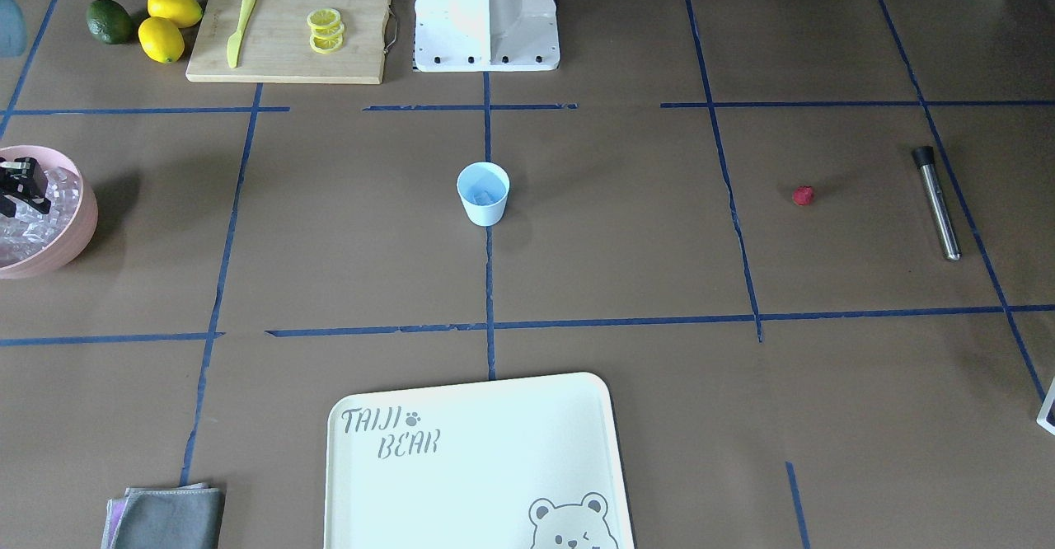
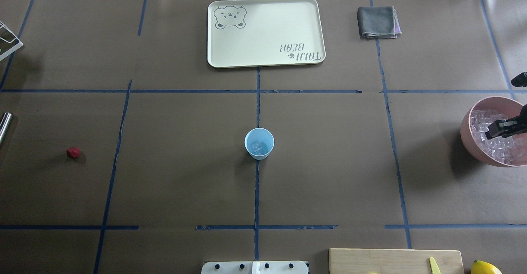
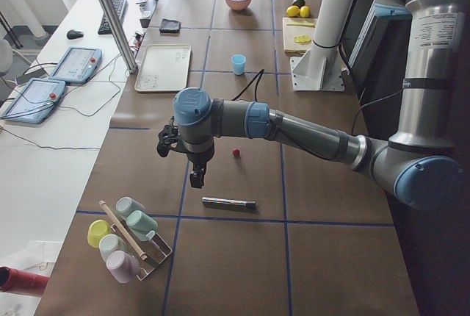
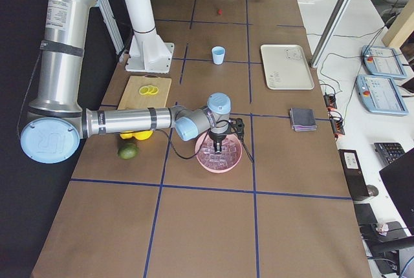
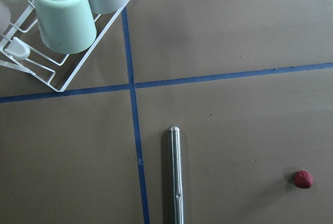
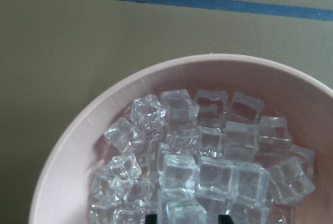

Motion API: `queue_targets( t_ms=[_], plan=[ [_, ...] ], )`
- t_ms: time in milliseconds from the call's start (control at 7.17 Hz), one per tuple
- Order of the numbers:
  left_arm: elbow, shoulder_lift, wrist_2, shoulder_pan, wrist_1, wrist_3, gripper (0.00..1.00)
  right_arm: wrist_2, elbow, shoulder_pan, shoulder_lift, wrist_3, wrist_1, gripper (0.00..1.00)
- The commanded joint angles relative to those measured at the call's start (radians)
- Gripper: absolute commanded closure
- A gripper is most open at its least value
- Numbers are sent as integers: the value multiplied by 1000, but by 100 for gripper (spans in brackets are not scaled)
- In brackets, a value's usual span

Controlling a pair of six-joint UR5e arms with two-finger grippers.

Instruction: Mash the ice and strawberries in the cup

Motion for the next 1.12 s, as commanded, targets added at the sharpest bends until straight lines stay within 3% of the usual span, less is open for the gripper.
queue_targets(
  t_ms=[0, 139, 418, 697, 836, 976],
  plan=[
    [0, 0, 0, 0, 0, 0, 0, 0, 2, 0, 1, 0, -1, 82],
    [0, 0, 0, 0, 0, 0, 0, 2, 6, 2, -1, 0, -1, 99],
    [-2, 0, 0, 0, 0, 0, 0, 5, 47, 6, -15, -5, 2, 100],
    [-2, 0, 0, 0, 0, 0, 0, 34, 190, 11, -41, 0, -37, 100],
    [-2, 0, 0, 0, 0, 0, 0, 34, 243, 3, -1, 14, -112, 100],
    [-2, 0, 0, 0, 0, 0, 0, 35, 252, -15, 124, 38, -229, 100]
  ],
)
